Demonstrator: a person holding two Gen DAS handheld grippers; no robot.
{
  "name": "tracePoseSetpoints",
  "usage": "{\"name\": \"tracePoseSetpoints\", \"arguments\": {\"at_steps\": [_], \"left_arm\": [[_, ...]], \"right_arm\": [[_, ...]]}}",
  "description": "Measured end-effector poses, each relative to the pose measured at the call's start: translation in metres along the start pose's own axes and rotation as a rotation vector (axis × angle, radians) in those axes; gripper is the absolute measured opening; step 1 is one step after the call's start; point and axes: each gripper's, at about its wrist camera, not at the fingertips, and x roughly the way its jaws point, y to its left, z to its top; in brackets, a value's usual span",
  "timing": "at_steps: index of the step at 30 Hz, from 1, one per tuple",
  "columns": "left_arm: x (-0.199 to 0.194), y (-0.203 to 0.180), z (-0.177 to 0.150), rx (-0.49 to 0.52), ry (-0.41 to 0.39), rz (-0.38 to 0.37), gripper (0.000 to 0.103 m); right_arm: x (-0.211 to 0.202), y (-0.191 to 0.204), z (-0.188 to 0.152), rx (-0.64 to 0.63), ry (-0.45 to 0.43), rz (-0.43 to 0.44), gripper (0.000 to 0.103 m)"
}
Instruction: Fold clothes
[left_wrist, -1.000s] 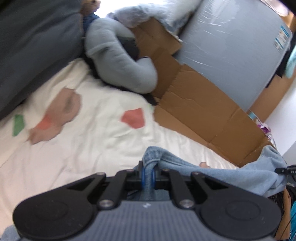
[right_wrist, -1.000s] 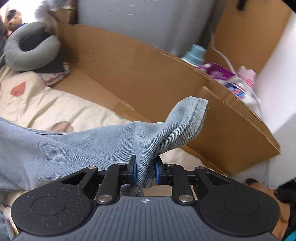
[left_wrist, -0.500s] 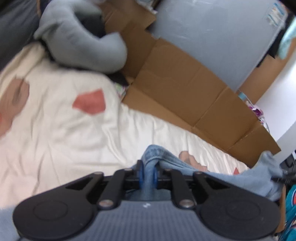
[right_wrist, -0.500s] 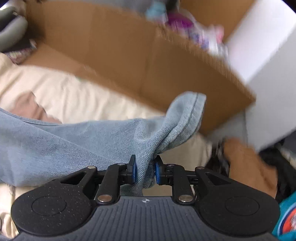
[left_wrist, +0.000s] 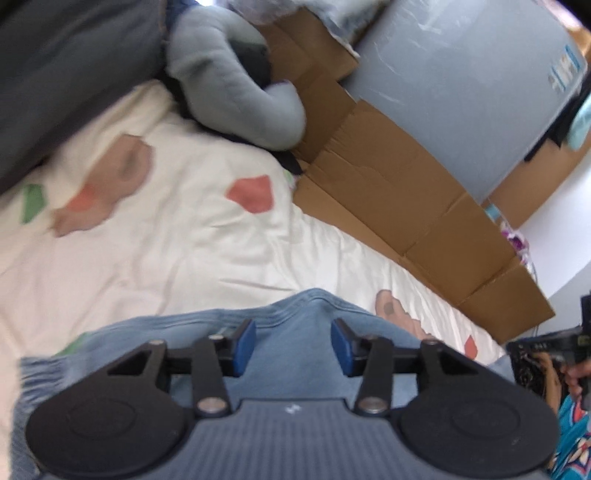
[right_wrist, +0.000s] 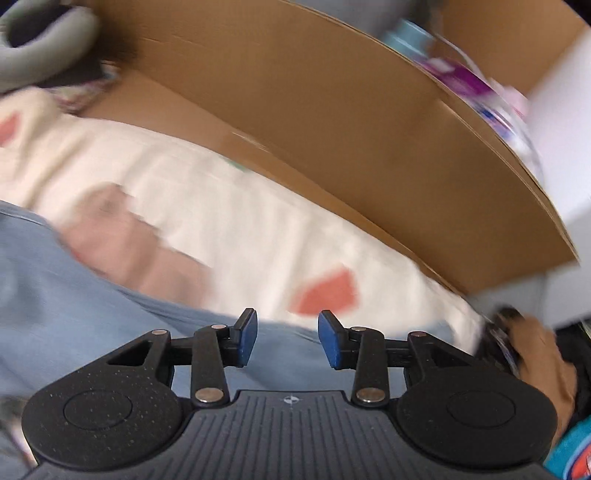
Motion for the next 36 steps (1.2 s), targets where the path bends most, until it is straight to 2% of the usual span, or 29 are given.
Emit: {"name": "tracePoseSetpoints", "arguments": {"at_steps": [3, 5, 7, 10, 13, 19, 22, 27, 31, 36], "left_arm": [[-0.027, 0.023, 0.0, -0.058, -0.006, 0.007, 0.051], [-0.044, 0.039, -0.001, -0.091, -0.024, 0.02, 0.051], [-0.06, 0.054, -0.003, -0.127, -0.054, 0.041, 0.051], [-0.084, 0.077, -0.007, -0.192, -0.127, 0.086, 0.051], [-0.116, 0.089, -0.01, -0.238, -0.193, 0.153, 0.051], [-0.176, 0.107, -0.016, -0.312, -0.307, 0.296, 0.051], [-0.187, 0.107, -0.024, -0.325, -0.29, 0.37, 0.051], [-0.194, 0.099, -0.042, -0.349, -0.254, 0.462, 0.051], [-0.188, 0.093, -0.055, -0.347, -0.237, 0.513, 0.051], [-0.177, 0.102, -0.074, -0.38, -0.211, 0.571, 0.049]], "right_arm": [[-0.03, 0.041, 0.025, -0.105, -0.008, 0.064, 0.043], [-0.053, 0.067, 0.037, -0.228, -0.025, 0.077, 0.043], [-0.068, 0.086, 0.049, -0.282, -0.055, 0.098, 0.044], [-0.067, 0.115, 0.065, -0.288, -0.099, 0.156, 0.044], [-0.058, 0.156, 0.08, -0.338, -0.16, 0.254, 0.044], [-0.065, 0.234, 0.089, -0.582, -0.198, 0.45, 0.044], [-0.07, 0.253, 0.086, -0.65, -0.228, 0.529, 0.044], [-0.063, 0.259, 0.075, -0.624, -0.26, 0.649, 0.044], [-0.056, 0.266, 0.065, -0.642, -0.287, 0.686, 0.044], [-0.047, 0.281, 0.062, -0.652, -0.302, 0.738, 0.044]]}}
